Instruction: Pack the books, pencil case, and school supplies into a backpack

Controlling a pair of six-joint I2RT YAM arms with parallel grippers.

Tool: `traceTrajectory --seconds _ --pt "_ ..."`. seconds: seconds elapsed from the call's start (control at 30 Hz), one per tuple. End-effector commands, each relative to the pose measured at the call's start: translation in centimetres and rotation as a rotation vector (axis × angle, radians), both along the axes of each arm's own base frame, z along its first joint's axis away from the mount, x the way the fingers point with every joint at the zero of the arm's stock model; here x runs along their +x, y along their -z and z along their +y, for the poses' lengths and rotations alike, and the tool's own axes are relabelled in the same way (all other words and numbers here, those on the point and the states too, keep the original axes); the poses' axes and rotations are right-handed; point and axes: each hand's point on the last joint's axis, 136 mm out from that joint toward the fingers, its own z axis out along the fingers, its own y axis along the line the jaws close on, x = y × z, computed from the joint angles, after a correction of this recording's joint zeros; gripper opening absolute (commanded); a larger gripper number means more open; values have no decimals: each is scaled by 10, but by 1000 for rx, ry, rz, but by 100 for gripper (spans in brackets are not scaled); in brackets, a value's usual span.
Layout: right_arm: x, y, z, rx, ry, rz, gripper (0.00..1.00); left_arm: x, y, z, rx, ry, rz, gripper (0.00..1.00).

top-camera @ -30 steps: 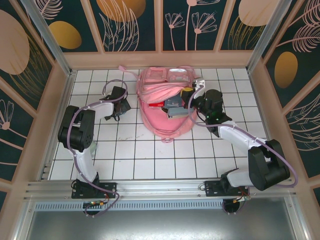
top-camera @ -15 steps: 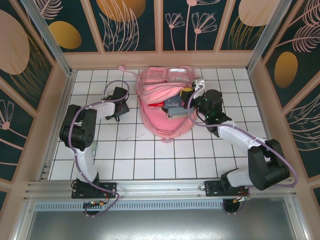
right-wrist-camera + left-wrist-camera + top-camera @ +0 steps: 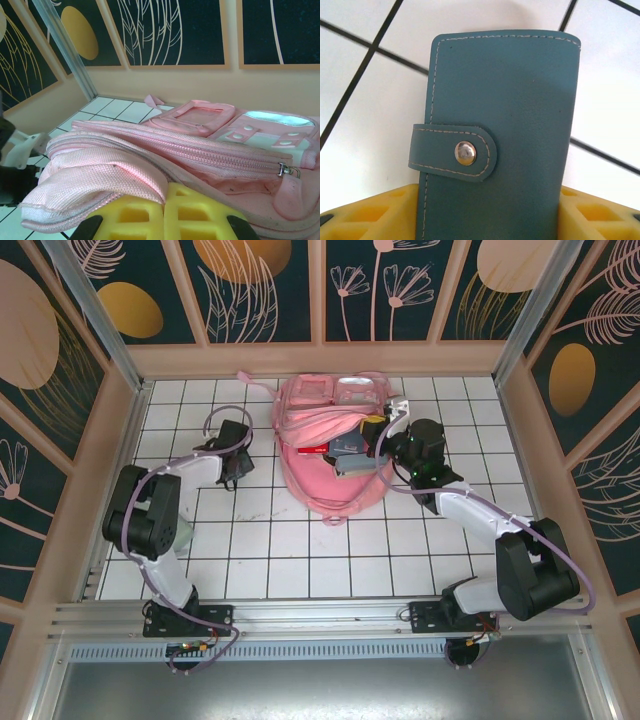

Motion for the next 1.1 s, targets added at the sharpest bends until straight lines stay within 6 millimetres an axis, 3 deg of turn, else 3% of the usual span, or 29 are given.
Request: traceTrajectory --seconds 0.0,0.27,0.47,0.63,0.87,1.0,1.07 --pt "3 -38 10 58 -24 -97 0 -18 -25 -16 -62 57 -30 61" --pt "3 -36 9 63 -14 -91 0 -64 -61 -64 -190 199 -101 59" --pt "2 -38 9 69 -14 -92 0 -89 -82 -116 -320 273 -142 60" --pt "1 -40 9 71 -15 -96 0 -102 -88 -167 -438 326 -143 60" --pt "0 -43 9 74 -16 -102 0 -97 -99 -220 -528 347 -154 61" --pt "0 -43 9 74 -17 -102 0 -83 -96 -224 -516 297 -172 62" --pt "0 -43 9 74 -17 -102 0 -72 -107 -228 -513 275 -205 65"
